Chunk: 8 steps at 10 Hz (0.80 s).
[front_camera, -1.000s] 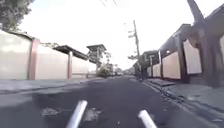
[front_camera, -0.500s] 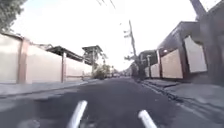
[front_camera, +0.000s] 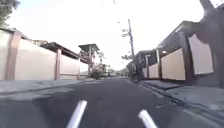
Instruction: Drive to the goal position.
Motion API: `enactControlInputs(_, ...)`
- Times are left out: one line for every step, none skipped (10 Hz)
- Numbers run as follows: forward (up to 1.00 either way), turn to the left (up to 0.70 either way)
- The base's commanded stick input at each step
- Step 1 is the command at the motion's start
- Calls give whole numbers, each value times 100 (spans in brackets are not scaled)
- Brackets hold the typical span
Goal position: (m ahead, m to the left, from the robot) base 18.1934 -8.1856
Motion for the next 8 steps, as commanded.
enactControlInputs(85, 0)
enactControlInputs(85, 0)
enactControlInputs(85, 0)
enactControlInputs(85, 0)
enactControlInputs(85, 0)
enactControlInputs(85, -8)
enactControlInputs(85, -20)
enactControlInputs(85, -32)
